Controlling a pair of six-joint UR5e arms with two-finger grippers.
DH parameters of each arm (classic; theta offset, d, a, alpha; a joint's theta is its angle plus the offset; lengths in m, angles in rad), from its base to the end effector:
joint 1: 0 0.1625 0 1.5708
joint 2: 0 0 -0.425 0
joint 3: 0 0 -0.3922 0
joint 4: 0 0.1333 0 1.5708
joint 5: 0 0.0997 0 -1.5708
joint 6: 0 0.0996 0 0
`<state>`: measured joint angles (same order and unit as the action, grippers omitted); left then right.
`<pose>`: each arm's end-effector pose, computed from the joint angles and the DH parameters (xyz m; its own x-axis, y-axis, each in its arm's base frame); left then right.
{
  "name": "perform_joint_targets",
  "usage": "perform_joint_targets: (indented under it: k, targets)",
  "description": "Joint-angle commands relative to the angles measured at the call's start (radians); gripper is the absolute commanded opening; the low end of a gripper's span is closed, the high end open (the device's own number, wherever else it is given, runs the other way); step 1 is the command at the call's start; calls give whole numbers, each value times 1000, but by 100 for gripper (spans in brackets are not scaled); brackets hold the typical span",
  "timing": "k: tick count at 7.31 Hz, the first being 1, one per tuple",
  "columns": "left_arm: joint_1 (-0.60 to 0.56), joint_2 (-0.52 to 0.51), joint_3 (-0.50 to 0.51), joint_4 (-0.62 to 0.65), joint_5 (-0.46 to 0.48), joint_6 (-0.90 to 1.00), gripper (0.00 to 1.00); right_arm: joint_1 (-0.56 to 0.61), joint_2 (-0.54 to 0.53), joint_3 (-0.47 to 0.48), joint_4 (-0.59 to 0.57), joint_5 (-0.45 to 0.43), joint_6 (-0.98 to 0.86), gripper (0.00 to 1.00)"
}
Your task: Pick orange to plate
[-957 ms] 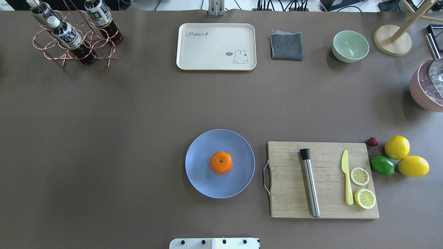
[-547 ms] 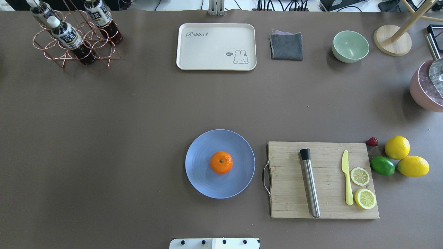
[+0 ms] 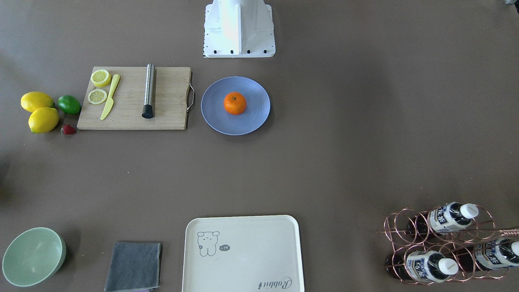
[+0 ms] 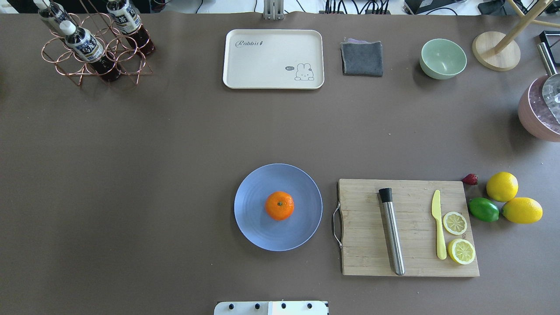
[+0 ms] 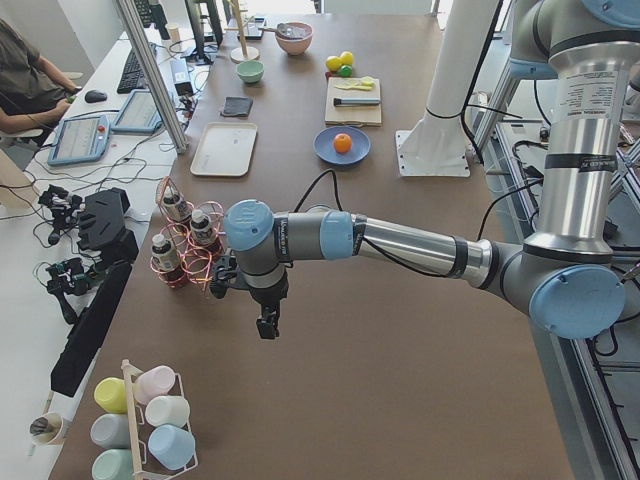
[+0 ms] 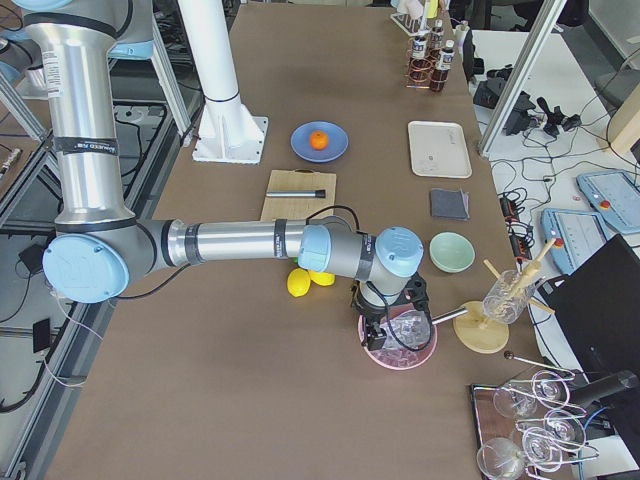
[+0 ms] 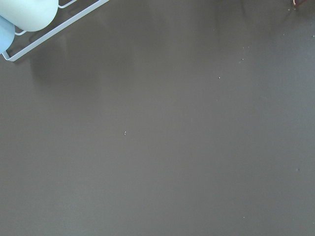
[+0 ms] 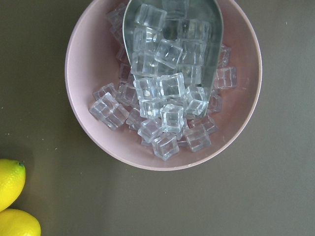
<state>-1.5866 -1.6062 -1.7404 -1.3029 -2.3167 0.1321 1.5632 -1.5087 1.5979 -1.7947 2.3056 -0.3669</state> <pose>-0.0735 -0.4928 0.5867 0.7294 0.0777 -0.6797 -0.0810 0.9963 0.0269 0.0627 -0.5064 0.6384 0.6905 -0.2767 0.6683 0.2734 0.9552 0.1130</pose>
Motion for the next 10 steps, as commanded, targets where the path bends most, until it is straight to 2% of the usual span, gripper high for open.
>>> perform_joint_targets:
  k: [1,3,10]
  targets:
    - [2,2,-7,-3,-3,0,98,0,1,-1,0,2,0,100]
    - [8,2,5,-3,-58,3,98,-3,5,4,2,2,-1,100]
    - [4,2,-31,-9,-56,-40,98,-3,-33,-1,0,-3,-3,100]
